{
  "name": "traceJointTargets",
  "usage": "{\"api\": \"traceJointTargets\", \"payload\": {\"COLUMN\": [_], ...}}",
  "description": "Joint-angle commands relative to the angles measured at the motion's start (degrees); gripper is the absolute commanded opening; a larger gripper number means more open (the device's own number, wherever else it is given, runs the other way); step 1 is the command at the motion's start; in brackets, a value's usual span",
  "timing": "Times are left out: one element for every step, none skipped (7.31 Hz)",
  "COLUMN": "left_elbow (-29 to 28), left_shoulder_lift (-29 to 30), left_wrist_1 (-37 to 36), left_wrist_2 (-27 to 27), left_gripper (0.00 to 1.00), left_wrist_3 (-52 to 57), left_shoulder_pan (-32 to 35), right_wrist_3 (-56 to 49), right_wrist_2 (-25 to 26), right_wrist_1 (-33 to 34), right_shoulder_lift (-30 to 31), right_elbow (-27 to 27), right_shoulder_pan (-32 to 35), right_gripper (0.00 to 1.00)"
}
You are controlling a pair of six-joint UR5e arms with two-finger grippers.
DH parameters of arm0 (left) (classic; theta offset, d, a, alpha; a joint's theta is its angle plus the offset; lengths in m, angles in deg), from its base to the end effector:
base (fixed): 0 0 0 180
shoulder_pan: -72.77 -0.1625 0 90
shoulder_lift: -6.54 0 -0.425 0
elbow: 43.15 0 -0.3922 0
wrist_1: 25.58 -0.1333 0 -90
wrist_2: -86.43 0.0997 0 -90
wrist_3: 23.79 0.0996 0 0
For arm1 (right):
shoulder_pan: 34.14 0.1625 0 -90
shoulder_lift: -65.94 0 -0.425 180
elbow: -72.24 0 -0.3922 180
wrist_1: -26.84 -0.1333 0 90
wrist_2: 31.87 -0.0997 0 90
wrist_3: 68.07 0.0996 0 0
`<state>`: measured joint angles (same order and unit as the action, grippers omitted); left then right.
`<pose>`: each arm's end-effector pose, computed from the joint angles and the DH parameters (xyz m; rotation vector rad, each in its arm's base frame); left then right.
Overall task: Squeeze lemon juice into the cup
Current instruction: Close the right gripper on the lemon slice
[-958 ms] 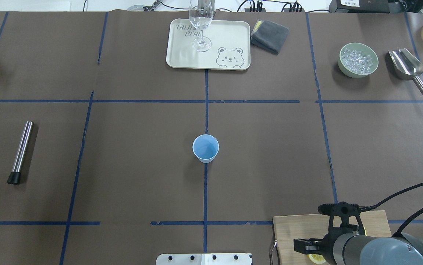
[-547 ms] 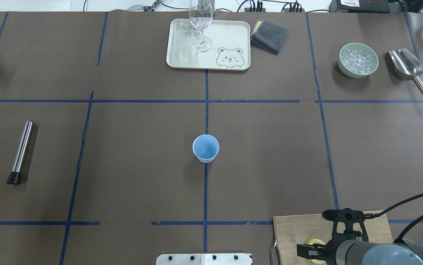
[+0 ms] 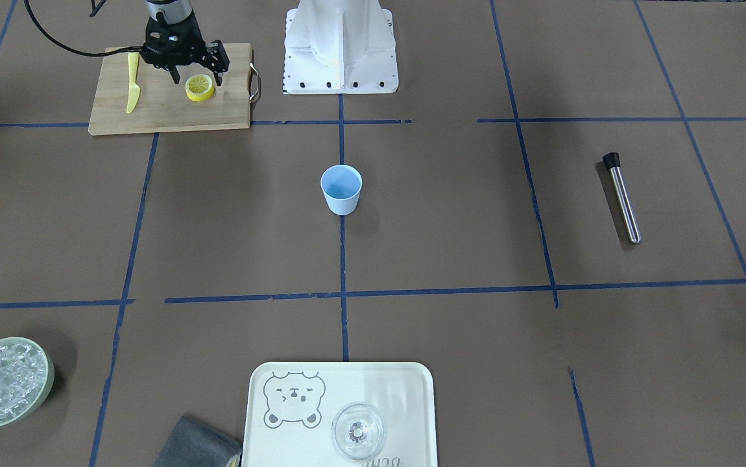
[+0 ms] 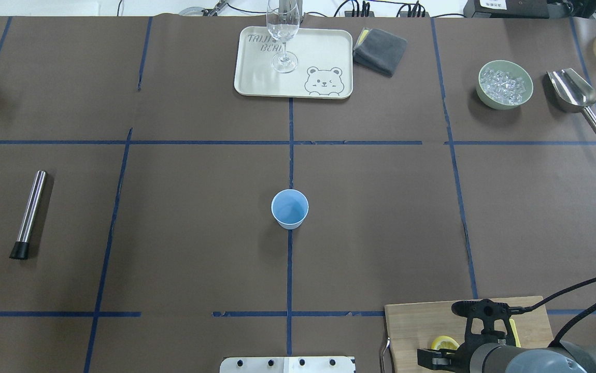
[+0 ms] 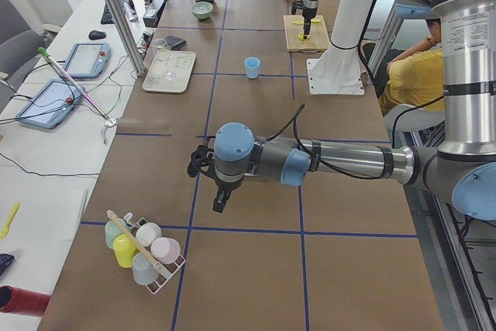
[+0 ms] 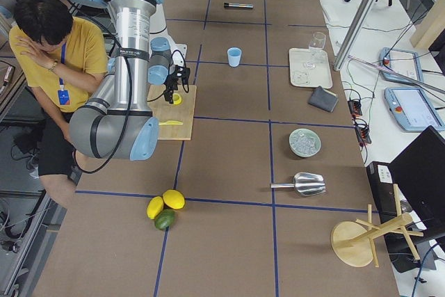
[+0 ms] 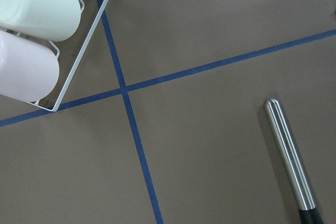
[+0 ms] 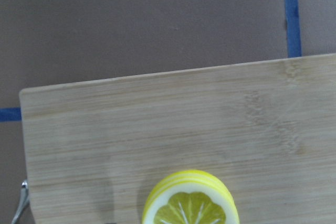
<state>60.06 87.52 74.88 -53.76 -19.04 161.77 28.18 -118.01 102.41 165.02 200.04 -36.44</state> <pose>-0.0492 -0.4380 0.5901 0.2678 0.8640 0.2054 -0.4229 -0.1231 0.3980 0.0079 -0.7558 0.0910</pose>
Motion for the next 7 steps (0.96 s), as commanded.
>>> {"api": "traceJointTargets", "payload": {"left_elbow": [0.1,0.1,0.1,0.1,0.1,0.1,0.1], "left_shoulder_lift": [0.0,0.0,0.0,0.0,0.0,0.0,-0.2], "left_wrist_1": [0.0,0.0,0.0,0.0,0.0,0.0,0.0], "left_wrist_2": [0.0,0.0,0.0,0.0,0.0,0.0,0.0], "left_gripper": [1.0,1.0,1.0,1.0,1.0,1.0,1.0], "left_wrist_3": [0.0,0.0,0.1,0.0,0.0,0.0,0.0], "left_shoulder_pan": [0.0,0.0,0.0,0.0,0.0,0.0,0.0], "right_wrist_3": [0.1,0.0,0.0,0.1,0.1,0.1,0.1], "right_wrist_2": [0.0,0.1,0.0,0.1,0.1,0.1,0.1], "right_wrist_1": [0.0,0.0,0.0,0.0,0.0,0.0,0.0], "right_shoulder_lift": [0.0,0.1,0.0,-0.1,-0.1,-0.1,0.0], "right_elbow": [-0.1,-0.2,-0.5,-0.5,-0.5,-0.5,-0.4], "right_shoulder_pan": [-0.1,0.0,-0.1,0.0,0.0,0.0,0.1], "right_gripper": [0.88,0.86,0.81,0.76,0.73,0.72,0.67]}}
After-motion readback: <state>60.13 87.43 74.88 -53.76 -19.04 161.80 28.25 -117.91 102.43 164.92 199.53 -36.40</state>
